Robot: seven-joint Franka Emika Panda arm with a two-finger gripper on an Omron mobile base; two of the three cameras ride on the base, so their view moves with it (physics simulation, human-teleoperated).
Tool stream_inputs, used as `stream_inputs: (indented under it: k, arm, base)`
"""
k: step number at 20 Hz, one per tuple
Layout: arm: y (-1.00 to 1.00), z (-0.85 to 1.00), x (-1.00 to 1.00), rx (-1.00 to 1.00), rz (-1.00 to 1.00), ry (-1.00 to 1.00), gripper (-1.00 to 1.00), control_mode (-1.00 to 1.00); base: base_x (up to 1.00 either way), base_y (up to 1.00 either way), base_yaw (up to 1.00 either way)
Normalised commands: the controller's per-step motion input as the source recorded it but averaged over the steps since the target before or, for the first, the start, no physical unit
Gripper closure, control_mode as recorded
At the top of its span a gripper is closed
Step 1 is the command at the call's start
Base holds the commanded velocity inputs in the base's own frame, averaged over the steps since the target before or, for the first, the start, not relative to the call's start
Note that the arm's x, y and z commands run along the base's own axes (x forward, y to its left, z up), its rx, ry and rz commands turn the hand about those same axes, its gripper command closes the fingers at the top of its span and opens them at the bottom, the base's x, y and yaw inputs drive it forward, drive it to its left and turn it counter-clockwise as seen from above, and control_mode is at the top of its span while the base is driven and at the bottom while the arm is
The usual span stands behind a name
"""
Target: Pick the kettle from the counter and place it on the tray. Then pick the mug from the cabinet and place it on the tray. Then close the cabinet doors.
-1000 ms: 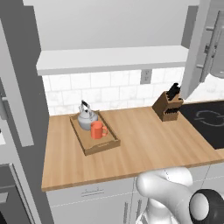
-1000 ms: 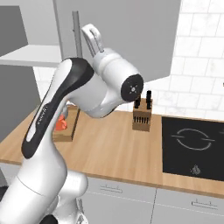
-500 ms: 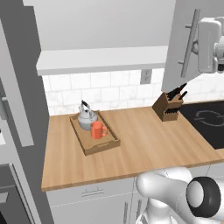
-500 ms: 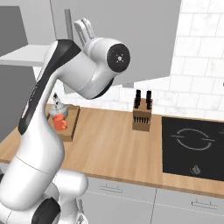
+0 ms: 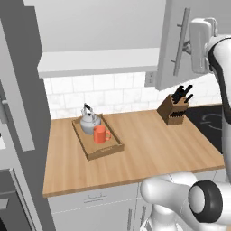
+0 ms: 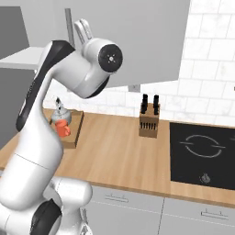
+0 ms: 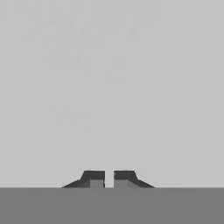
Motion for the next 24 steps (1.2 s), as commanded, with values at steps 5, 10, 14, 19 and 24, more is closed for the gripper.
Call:
stream_inputs:
  k: [5, 10, 14, 19, 24]
  arm:
    - [0.32, -0.23, 0.78, 0.0, -0.13, 0.0, 1.0, -1.0]
    - [0.11, -0.33, 0.79, 0.03, -0.1, -0.02, 1.0, -1.0]
    - [0.0, -0.36, 0.71, 0.04, -0.07, -0.02, 1.0, -1.0]
    - [0.01, -0.33, 0.67, 0.03, -0.08, -0.01, 1.0, -1.0]
    - [0.0, -0.31, 0.66, 0.03, -0.07, 0.0, 1.0, -1.0]
  base:
    - [0.0, 0.0, 0.0]
    - [0.0, 0.0, 0.0]
    - [0.0, 0.0, 0.0]
    - [0.0, 0.0, 0.0]
    - [0.0, 0.0, 0.0]
